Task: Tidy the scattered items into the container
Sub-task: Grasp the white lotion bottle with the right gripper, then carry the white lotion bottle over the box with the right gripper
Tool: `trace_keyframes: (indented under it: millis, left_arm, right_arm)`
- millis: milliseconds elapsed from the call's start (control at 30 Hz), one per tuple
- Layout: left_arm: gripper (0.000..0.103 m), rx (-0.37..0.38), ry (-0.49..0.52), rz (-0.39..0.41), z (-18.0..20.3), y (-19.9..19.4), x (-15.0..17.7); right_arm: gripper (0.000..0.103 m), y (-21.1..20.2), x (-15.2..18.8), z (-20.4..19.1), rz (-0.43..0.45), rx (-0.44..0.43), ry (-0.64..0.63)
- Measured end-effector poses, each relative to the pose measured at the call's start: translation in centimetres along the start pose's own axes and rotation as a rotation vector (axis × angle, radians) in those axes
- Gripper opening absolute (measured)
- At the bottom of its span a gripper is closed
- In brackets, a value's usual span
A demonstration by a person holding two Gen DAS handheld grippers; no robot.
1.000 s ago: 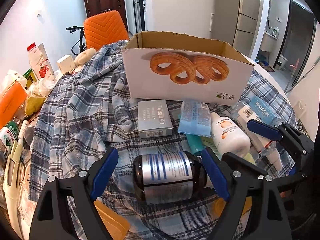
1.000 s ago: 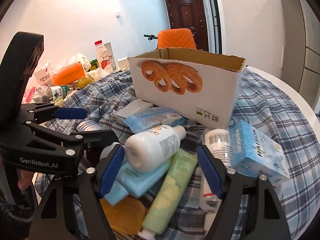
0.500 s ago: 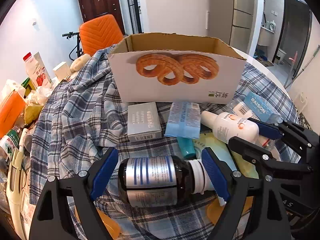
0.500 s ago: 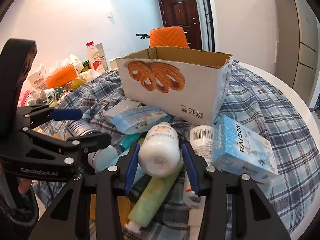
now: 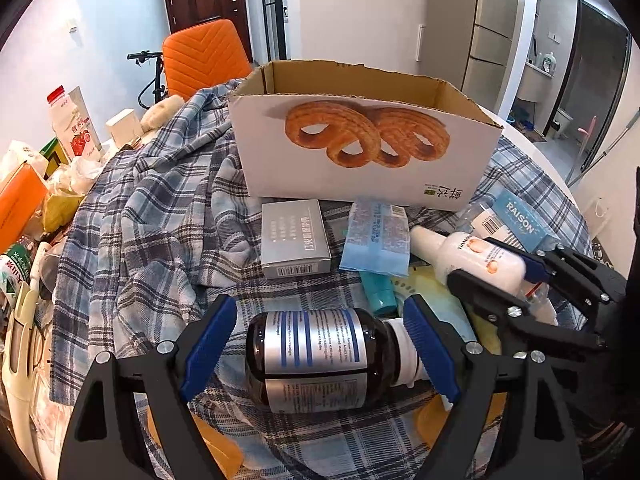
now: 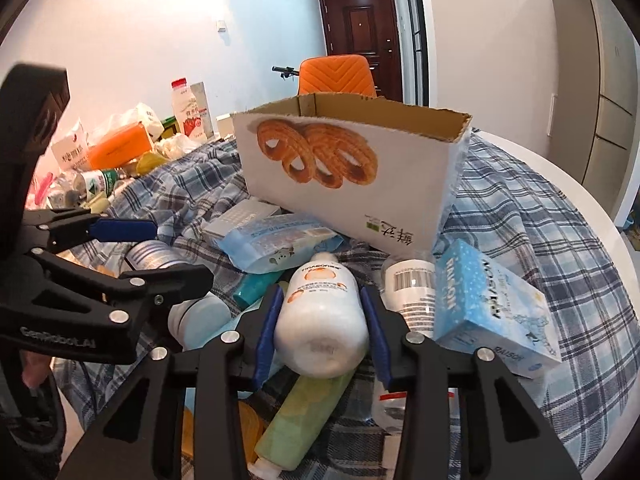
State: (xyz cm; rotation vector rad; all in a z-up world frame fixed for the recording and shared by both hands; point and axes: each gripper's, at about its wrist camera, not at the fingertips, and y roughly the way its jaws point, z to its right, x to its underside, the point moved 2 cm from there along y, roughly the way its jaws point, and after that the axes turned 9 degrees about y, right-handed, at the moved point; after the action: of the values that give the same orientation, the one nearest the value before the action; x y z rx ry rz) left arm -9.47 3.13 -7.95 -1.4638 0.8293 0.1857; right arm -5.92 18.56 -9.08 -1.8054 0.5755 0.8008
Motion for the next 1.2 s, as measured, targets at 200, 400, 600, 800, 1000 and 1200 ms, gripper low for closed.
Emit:
trace_keyframes:
  millis: [200, 400, 600, 800, 1000, 1200]
  left_arm:
    - [0.087, 0.003, 0.009, 0.002, 0.4, -0.1, -0.1]
    - [0.087, 0.011, 0.016, 0.013, 1.1, -0.5, -0.6]
    - [0.087, 0.01, 0.033, 0.036, 1.7, -1.1, -1.8]
    - [0.087, 0.016, 0.024, 0.055, 1.4, -1.4, -3.5]
    - [0.087, 0.023, 0.008, 0.072, 0.9, -1.4, -5.4]
    - [0.087, 0.01, -0.003, 0.093, 0.5, -1.4, -7.5]
  right_arm:
    - [0.039, -1.5, -0.9, 0.4, 0.048, -0.011, 0.017]
    - [0.039, -2.9, -1.8, 0.6, 0.099, -0.025, 0.027]
    - [0.039, -3.8, -3.2, 0.8, 0.135, -0.028, 0.027]
    - [0.039, -4.9, -5.1, 1.0, 0.192, -0.026, 0.025]
    - [0.039, -5.5, -7.8, 0.8, 0.25, -0.007, 0.001]
    - [0.039, -5.0, -10.6, 0.9, 0.285, 0.023, -0.014]
